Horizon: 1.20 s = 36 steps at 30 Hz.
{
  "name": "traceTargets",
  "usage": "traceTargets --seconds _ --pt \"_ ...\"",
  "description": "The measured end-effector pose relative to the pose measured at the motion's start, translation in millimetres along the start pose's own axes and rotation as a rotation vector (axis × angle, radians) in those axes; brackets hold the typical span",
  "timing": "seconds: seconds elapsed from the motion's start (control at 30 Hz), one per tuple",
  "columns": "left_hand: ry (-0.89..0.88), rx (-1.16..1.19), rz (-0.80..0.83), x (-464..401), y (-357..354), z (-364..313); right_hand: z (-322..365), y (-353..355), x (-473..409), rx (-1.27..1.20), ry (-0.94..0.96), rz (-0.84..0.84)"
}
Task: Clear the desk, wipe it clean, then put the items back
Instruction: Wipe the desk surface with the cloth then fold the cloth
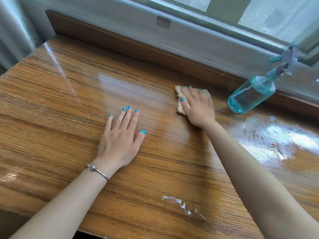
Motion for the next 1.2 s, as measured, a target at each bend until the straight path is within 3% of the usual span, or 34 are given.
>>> traceTargets --seconds 0.13,0.27,0.33,0.43,0.53,0.67,0.77,0.93,1.1,1.2 --pt "0.001 -0.004 0.013 1 -2 2 -1 3 -14 -0.041 -0.156 -0.049" --pt "0.018 0.004 0.007 1 -3 3 -1 -13 83 -0.019 0.003 -0.036" --pt "-0.002 0.026 -0.006 -1 0 2 -16 -5 69 0.009 0.051 0.016" --pt "-0.126 0.005 -0.001 7 9 -10 -27 4 18 -0.009 -0.118 0.043" --pt "-0.091 0.084 0.038 36 8 -17 -6 -5 34 -0.037 -0.227 -0.010" --pt "-0.081 0.063 0.022 74 2 -13 27 -27 145 -0.005 -0.064 -0.036" --pt "-0.075 0.031 0.018 70 0 -13 17 -23 142 0.008 0.020 0.003" --pt "-0.093 0.011 0.068 69 -3 -12 25 -10 84 -0.063 -0.317 -0.037" --pt "-0.200 0.031 0.115 74 9 -5 72 -32 213 -0.047 -0.125 0.002" --pt "-0.254 0.089 0.147 96 17 17 60 -26 209 0.013 -0.101 0.032"
Point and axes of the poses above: each hand's wrist, its own x-axis away from the middle knuckle, its own y-axis out of the back of the hand, z = x × y, the point moved 3 cm from there along -x, towards the middle knuckle, and after that the axes turned 2 degrees about -y, right-handed, at the moved point
